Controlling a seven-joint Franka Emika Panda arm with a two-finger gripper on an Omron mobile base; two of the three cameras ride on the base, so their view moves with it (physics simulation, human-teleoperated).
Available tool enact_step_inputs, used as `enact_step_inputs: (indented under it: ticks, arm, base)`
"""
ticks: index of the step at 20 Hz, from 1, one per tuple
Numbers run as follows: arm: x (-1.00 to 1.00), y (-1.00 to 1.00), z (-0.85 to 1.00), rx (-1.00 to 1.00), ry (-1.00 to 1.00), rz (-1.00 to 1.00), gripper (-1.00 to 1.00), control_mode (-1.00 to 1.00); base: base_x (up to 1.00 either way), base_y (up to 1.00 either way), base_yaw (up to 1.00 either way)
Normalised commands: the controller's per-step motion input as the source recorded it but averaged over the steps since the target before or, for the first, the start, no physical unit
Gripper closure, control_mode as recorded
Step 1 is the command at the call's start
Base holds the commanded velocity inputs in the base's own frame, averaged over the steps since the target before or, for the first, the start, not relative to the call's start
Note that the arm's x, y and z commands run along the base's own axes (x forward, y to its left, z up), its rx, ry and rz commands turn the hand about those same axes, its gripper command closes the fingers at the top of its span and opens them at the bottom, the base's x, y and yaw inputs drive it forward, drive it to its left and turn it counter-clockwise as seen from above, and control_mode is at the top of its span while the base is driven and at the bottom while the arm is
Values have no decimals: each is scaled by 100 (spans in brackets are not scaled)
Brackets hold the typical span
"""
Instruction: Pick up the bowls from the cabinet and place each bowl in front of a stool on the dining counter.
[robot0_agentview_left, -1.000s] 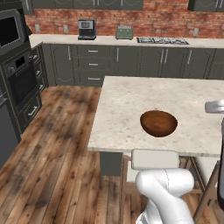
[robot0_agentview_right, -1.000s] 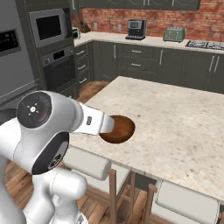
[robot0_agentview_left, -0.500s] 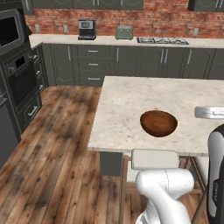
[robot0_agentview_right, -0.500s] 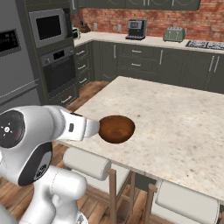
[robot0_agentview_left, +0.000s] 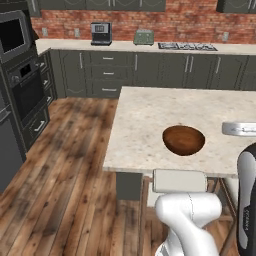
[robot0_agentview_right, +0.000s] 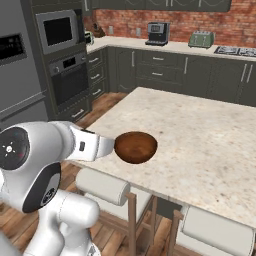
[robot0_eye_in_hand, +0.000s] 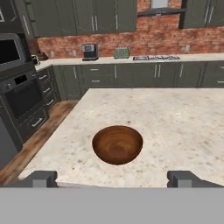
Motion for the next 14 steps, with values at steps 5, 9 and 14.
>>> enact_step_inputs:
  ticks: [5, 9, 14]
  arm:
    - [0, 0, 0, 0, 0, 0, -100, 100]
    - [0, 0, 0, 0, 0, 0, -100, 100]
    - [0, 0, 0, 0, 0, 0, -100, 100]
  base:
    - [-9, 88, 2]
    - [13, 100, 0]
    - [58, 100, -10]
